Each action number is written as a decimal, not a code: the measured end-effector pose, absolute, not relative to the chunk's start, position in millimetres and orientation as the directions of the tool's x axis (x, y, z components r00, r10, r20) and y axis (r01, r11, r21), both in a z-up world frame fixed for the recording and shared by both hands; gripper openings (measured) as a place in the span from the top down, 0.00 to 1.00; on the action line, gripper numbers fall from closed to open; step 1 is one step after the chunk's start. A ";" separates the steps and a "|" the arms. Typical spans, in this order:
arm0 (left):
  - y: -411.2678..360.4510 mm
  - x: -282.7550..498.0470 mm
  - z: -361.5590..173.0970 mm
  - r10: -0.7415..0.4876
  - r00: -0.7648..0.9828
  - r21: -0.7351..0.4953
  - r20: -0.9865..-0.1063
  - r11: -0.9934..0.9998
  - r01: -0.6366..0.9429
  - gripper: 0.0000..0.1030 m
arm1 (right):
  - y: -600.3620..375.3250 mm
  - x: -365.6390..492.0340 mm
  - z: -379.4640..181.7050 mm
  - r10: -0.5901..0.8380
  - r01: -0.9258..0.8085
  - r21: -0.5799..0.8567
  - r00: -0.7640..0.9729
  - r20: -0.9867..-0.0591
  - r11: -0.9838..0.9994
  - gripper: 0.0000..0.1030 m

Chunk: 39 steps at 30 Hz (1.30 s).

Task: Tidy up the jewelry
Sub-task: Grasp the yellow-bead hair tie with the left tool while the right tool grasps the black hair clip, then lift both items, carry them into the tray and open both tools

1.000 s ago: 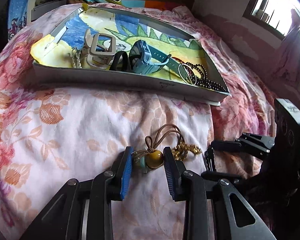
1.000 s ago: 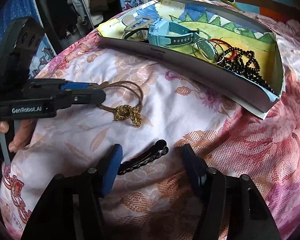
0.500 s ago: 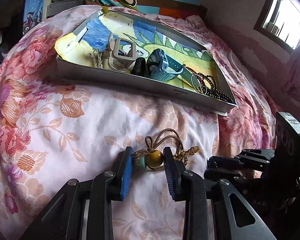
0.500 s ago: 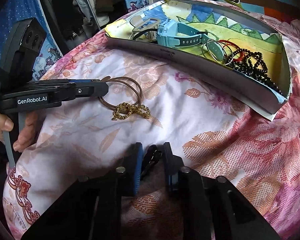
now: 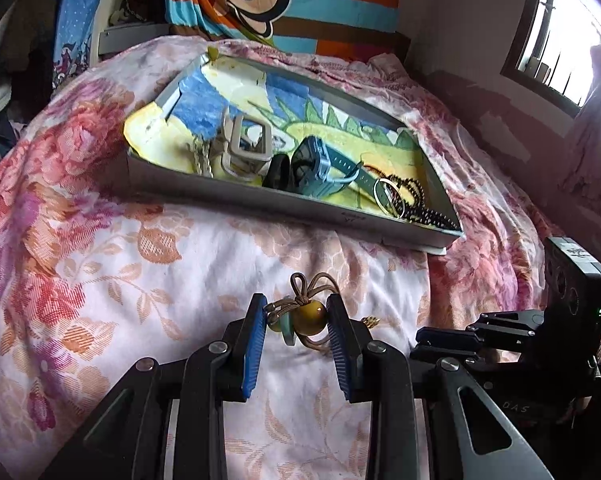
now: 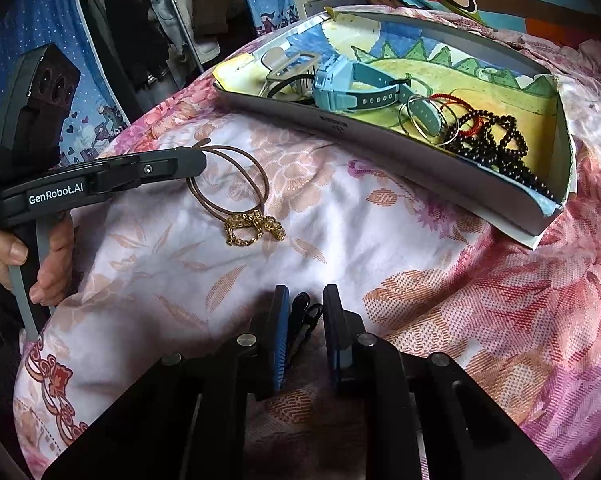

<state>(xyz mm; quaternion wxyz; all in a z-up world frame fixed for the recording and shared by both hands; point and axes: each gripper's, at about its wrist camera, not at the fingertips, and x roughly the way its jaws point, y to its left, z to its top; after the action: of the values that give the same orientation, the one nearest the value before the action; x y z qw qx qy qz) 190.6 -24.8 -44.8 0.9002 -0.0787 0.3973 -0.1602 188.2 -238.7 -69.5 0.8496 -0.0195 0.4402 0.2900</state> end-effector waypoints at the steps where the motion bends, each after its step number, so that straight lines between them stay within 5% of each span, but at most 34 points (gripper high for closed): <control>1: -24.3 189.7 -43.2 -0.352 0.639 -0.270 -0.684 0.936 0.227 0.72 | -239.4 188.2 -67.7 0.477 -0.508 0.223 0.449 -0.755 0.832 0.86; 11: -19.8 182.1 -26.8 -0.376 0.697 -0.286 -0.610 0.925 0.249 0.72 | -244.9 188.4 -57.3 0.501 -0.502 0.240 0.489 -0.714 0.831 0.86; 39: -18.1 178.0 -21.1 -0.388 0.713 -0.289 -0.584 0.920 0.264 0.72 | -267.1 194.0 -47.4 0.545 -0.458 0.321 0.530 -0.650 0.829 0.86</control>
<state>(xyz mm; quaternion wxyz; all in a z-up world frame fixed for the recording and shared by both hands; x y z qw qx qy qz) 178.0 -18.1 -21.1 0.9208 -0.0928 0.3349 -0.1769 194.0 -267.1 -47.4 0.8728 0.0555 0.3908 0.2872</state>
